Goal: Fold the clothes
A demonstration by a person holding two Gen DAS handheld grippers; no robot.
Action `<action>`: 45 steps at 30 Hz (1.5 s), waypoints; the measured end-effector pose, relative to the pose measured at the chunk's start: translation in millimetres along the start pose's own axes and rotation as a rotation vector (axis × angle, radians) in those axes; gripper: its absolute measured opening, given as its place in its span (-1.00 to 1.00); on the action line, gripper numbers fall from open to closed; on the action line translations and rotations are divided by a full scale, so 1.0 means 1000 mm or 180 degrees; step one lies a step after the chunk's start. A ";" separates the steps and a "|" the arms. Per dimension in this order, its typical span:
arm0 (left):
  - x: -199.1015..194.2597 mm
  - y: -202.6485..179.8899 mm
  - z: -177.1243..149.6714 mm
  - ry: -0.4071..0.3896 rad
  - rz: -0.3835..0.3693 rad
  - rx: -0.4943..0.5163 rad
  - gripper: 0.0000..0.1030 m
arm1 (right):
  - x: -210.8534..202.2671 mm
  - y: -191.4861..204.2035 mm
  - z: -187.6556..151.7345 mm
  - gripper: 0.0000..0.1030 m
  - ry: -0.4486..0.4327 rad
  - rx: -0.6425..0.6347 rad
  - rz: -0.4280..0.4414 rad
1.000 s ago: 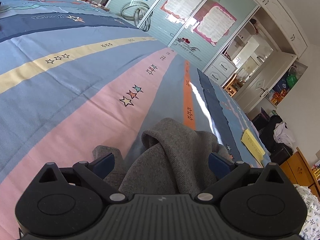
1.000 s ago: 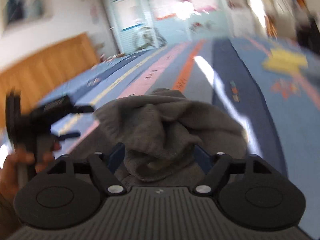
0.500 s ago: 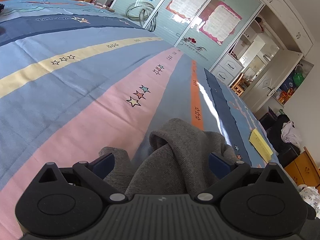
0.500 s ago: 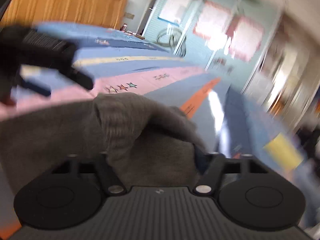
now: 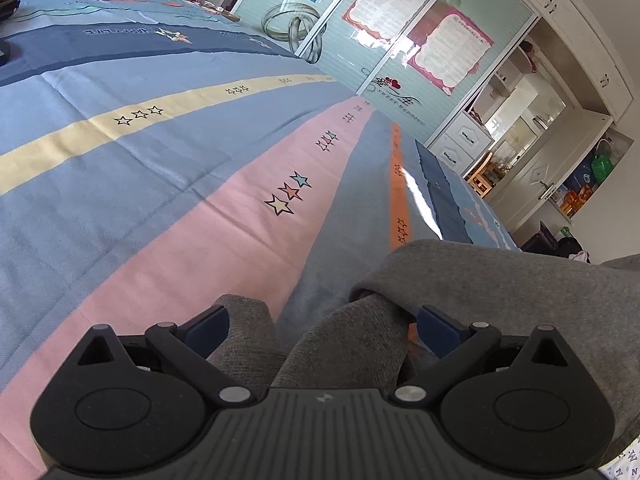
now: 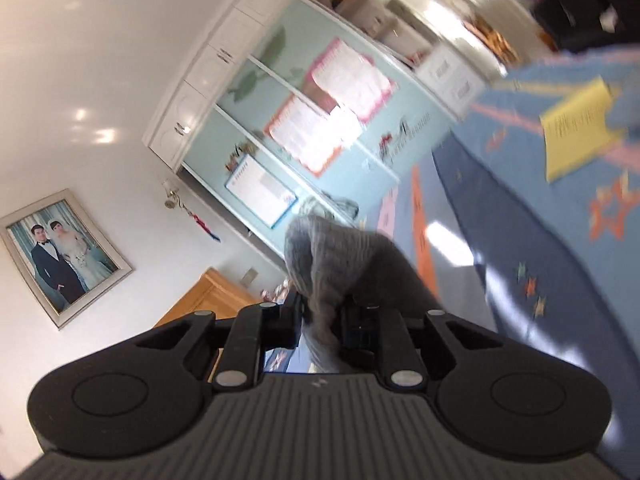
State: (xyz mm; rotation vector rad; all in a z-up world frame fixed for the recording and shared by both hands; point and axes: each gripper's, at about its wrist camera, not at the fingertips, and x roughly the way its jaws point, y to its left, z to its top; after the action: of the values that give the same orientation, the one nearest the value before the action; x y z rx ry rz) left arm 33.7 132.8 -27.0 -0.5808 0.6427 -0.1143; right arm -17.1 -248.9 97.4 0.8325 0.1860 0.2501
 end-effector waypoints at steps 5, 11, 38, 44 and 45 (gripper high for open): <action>-0.003 -0.001 0.000 -0.0029 0.0012 0.0038 0.95 | 0.016 0.020 0.039 -0.63 -0.0197 -0.0553 -0.0392; -0.005 -0.001 0.004 -0.0031 0.0053 0.0204 0.95 | 0.094 0.000 0.053 -0.21 0.0432 -0.1616 -0.1541; 0.018 0.005 -0.007 0.0820 -0.0109 0.0895 -0.71 | -0.070 -0.060 -0.147 0.41 0.0953 -0.0551 -0.0661; -0.014 0.002 0.012 -0.0134 -0.0176 0.0672 -0.76 | -0.078 -0.077 -0.155 0.41 0.0913 -0.0386 -0.0603; -0.020 -0.005 0.011 -0.0382 0.0012 0.0828 -0.76 | -0.078 -0.078 -0.157 0.41 0.0917 -0.0375 -0.0606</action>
State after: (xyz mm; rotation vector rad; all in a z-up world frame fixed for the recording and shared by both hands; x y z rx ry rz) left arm 24.7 139.3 -6.5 -0.3327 0.5024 -0.1558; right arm -120.8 -211.5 -59.3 0.6542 0.5131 0.1989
